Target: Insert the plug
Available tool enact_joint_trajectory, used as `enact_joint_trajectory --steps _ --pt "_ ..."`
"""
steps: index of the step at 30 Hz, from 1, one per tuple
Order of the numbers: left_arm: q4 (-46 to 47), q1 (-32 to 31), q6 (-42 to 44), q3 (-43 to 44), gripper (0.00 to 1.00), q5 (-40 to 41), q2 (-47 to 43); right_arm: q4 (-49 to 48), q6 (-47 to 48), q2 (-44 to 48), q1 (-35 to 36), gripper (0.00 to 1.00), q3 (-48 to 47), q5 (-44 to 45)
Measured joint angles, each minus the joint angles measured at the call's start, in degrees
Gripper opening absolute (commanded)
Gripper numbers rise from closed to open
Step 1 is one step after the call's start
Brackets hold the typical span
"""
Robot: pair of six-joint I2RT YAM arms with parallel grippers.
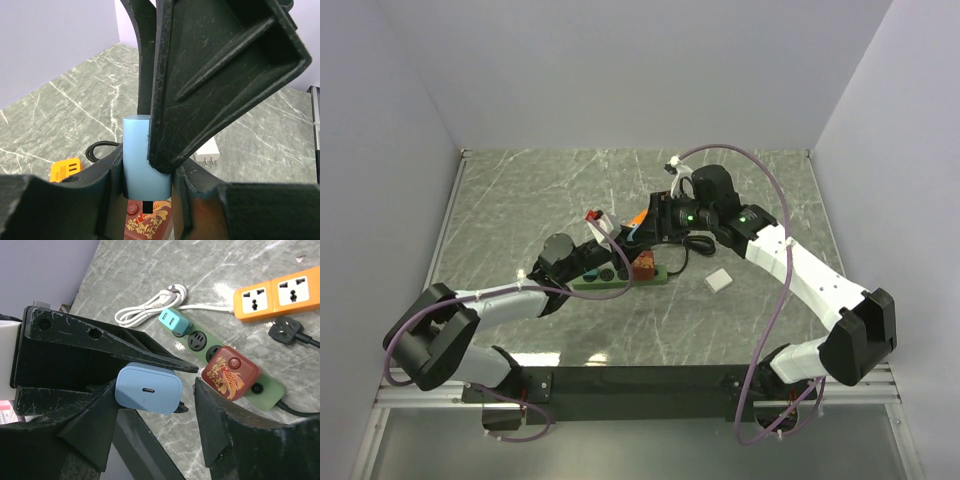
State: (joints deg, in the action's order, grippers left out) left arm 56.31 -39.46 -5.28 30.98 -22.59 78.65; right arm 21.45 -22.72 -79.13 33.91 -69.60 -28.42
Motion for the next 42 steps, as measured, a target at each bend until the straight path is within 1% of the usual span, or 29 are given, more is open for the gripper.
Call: enact_joint_trajectory --steps 1,4,5,7,8,9,10,11,12,14,15,16,18,22,25,30,36,42 --pt "0.04 0.0 0.04 -0.15 0.0 0.0 -0.24 -0.26 -0.15 0.09 0.0 0.64 0.2 -0.17" --pt "-0.11 -0.07 0.13 -0.61 0.0 -0.07 -0.57 -1.55 -0.66 0.76 0.09 0.46 1.36 -1.22" --pt "0.0 -0.07 0.17 -0.76 0.0 -0.24 -0.57 -1.73 -0.59 0.9 0.13 0.35 1.6 -1.2" --pt "-0.04 -0.07 0.28 -0.81 0.01 -0.26 -0.68 -2.51 -0.68 1.03 0.24 0.24 2.08 -1.42" --pt "-0.07 -0.07 0.31 -0.81 0.02 -0.22 -0.68 -2.99 -0.83 1.05 0.24 0.13 2.27 -1.44" --pt "-0.13 -0.07 0.28 -0.81 0.15 -0.24 -0.68 -3.37 -0.79 1.05 0.24 0.09 2.45 -1.4" --pt "-0.15 -0.07 0.22 -0.81 0.24 -0.2 -0.68 -3.58 -0.63 1.05 0.24 0.05 2.51 -1.38" --pt "-0.15 -0.07 0.17 -0.81 0.35 -0.07 -0.68 -3.82 -0.48 1.05 0.24 0.01 2.51 -1.36" --pt "-0.11 -0.04 0.15 -0.81 0.49 0.04 -0.68 -3.91 -0.31 1.05 0.24 0.0 2.51 -1.29" --pt "-0.11 0.0 -0.13 -0.81 0.58 0.26 -0.68 -3.93 1.05 1.03 0.26 0.0 2.49 -0.7" --pt "-0.15 0.04 -0.28 -0.81 0.71 0.39 -0.66 -3.82 1.92 0.92 0.26 0.0 2.29 0.11" --pt "-0.15 0.2 -0.22 -0.81 0.77 0.42 -0.61 -3.76 3.02 0.63 0.22 0.0 1.95 1.11" --pt "-0.26 0.83 -0.98 -0.79 0.81 0.39 -0.42 -3.61 4.92 -0.35 0.09 0.0 0.46 2.95" --pt "-0.46 4.48 -2.58 -1.16 0.84 -0.31 -0.15 -3.56 9.77 -3.58 -1.01 0.0 -4.66 6.58" --pt "0.33 8.37 -4.42 -3.52 0.85 -1.27 -0.22 -4.11 13.94 -6.88 -1.75 0.0 -8.63 9.6" --pt "-0.11 13.68 -7.67 -7.76 0.87 -2.99 -1.31 -3.78 22.99 -16.39 -2.25 0.0 -15.28 12.07" --pt "-0.11 16.0 -10.01 -8.44 0.89 -3.48 -4.35 -1.86 31.28 -28.33 -2.29 0.0 -20.22 12.33" --pt "-0.66 17.66 -10.73 -8.44 0.9 -3.5 -5.84 0.74 36.92 -34.93 -2.29 0.0 -23.63 11.32"
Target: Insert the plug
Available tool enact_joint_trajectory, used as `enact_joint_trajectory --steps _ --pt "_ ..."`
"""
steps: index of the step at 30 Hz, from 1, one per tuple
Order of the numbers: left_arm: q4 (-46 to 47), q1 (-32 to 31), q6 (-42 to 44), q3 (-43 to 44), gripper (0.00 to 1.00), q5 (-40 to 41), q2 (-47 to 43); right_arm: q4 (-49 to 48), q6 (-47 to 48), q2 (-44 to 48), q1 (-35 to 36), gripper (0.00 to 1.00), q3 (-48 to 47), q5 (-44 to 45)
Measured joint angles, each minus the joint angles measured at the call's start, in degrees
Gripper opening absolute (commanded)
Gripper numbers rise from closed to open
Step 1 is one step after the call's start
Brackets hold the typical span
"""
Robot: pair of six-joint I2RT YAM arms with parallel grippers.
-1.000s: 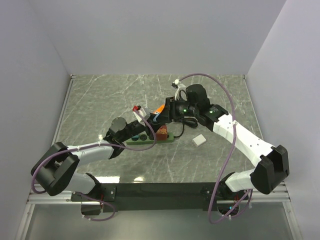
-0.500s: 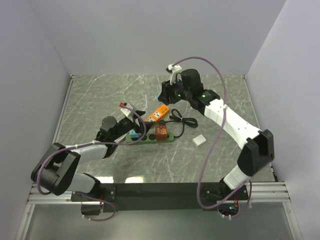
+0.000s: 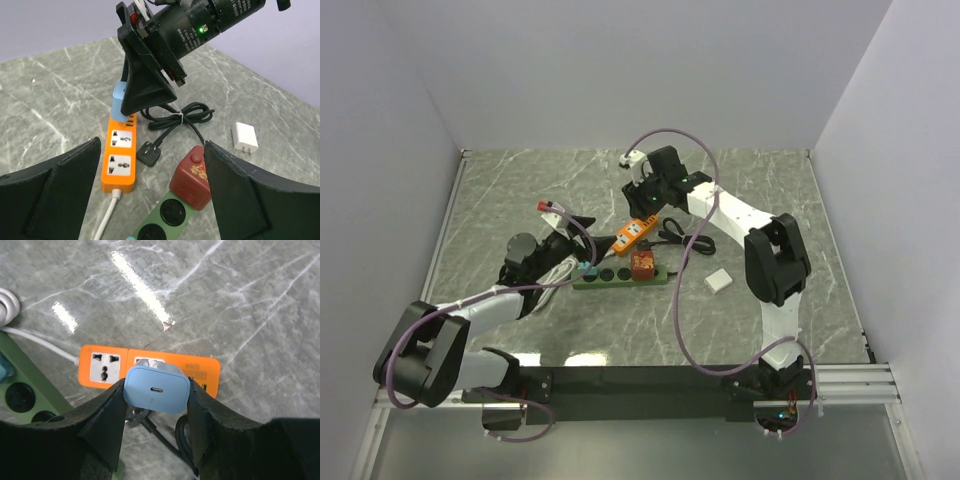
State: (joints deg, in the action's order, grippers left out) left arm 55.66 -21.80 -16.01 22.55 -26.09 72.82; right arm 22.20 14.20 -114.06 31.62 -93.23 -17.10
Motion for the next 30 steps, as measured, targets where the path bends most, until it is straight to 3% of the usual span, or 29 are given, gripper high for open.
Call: enact_joint_trajectory --steps 30 --pt "-0.63 1.9 -1.27 0.0 0.9 -2.6 2.64 1.27 4.96 -7.61 0.11 0.0 -3.23 -5.38"
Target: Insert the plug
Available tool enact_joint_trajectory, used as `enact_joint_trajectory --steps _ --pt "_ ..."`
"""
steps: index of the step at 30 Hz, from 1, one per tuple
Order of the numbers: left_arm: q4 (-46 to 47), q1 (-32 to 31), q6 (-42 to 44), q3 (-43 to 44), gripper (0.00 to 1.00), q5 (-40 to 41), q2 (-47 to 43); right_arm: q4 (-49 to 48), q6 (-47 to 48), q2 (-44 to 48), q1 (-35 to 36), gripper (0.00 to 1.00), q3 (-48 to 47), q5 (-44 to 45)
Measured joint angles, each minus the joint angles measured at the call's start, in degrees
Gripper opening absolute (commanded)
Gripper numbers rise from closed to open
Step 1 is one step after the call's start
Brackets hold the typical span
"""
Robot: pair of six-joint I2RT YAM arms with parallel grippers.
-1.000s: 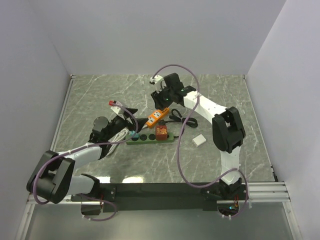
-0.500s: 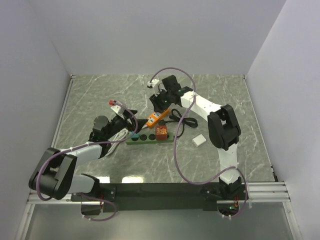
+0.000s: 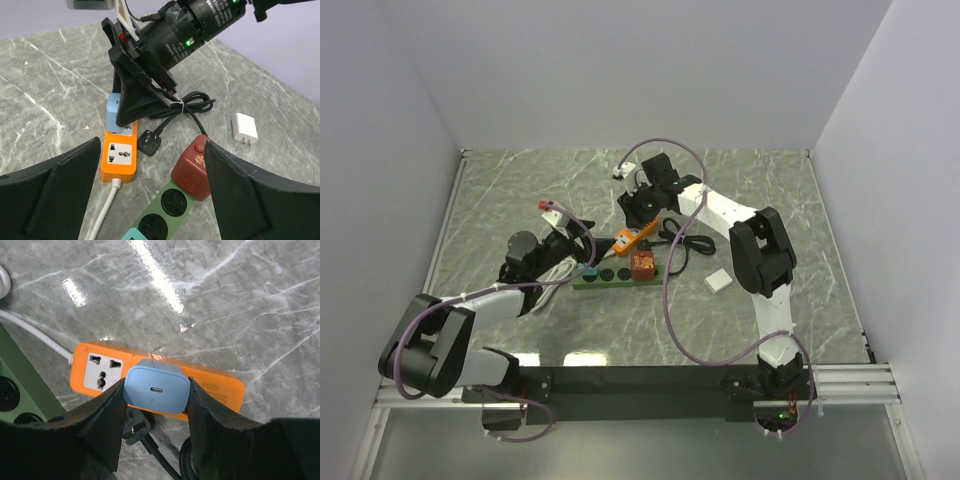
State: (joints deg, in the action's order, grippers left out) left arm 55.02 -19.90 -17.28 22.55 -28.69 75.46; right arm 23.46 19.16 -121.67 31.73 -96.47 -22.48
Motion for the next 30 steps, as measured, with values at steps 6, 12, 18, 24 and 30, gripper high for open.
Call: enact_joint_trajectory --steps 6,12,18,24,30 --pt "0.04 0.0 0.0 0.0 0.9 -0.02 0.57 0.02 -0.07 0.0 0.17 0.0 0.07 0.04" --pt "0.2 0.0 0.0 0.0 0.9 -0.09 0.57 -1.73 -0.92 0.2 0.68 0.0 1.25 1.36" --pt "0.5 0.0 0.0 -0.04 0.9 -0.61 0.57 -6.93 -2.32 3.61 0.76 0.0 7.63 2.51" --pt "1.33 0.0 -0.04 -0.22 0.9 -1.33 0.57 -10.21 -3.93 6.6 0.85 0.0 12.87 3.32" --pt "1.66 0.02 -0.24 -1.03 0.9 -1.53 0.5 -10.73 -5.03 7.02 1.07 0.0 13.46 4.09"
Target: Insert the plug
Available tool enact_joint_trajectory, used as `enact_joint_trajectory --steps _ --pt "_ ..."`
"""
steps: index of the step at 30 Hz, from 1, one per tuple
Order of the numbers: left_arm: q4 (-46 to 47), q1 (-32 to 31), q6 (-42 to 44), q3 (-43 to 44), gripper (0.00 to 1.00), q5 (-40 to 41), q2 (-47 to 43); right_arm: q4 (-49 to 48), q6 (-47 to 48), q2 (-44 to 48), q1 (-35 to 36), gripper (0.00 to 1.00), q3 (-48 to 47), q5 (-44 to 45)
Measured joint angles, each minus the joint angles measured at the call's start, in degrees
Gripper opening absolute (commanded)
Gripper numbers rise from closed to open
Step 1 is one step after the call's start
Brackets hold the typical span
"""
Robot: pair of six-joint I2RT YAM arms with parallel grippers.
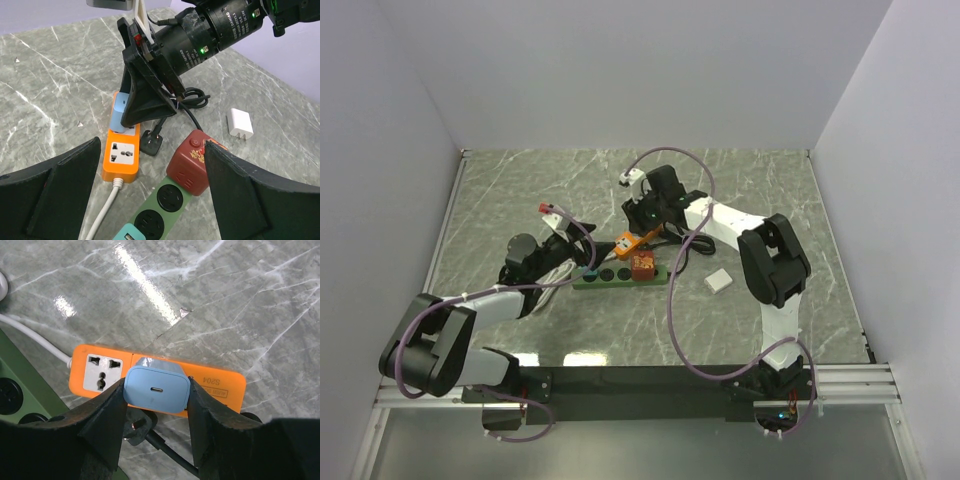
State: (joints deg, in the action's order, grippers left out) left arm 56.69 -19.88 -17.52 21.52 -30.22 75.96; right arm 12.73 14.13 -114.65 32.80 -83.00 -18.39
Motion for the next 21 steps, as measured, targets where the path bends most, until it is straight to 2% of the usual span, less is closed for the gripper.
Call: enact_joint_trajectory --steps 14,21 --pt "0.09 0.2 -0.22 -0.66 0.9 -0.22 -0.5 -10.45 -4.76 2.86 1.51 0.0 8.94 3.08" --pt "0.11 0.37 -0.24 -0.98 0.9 -0.44 -0.92 -9.49 -5.31 1.68 2.47 0.0 7.15 4.59"
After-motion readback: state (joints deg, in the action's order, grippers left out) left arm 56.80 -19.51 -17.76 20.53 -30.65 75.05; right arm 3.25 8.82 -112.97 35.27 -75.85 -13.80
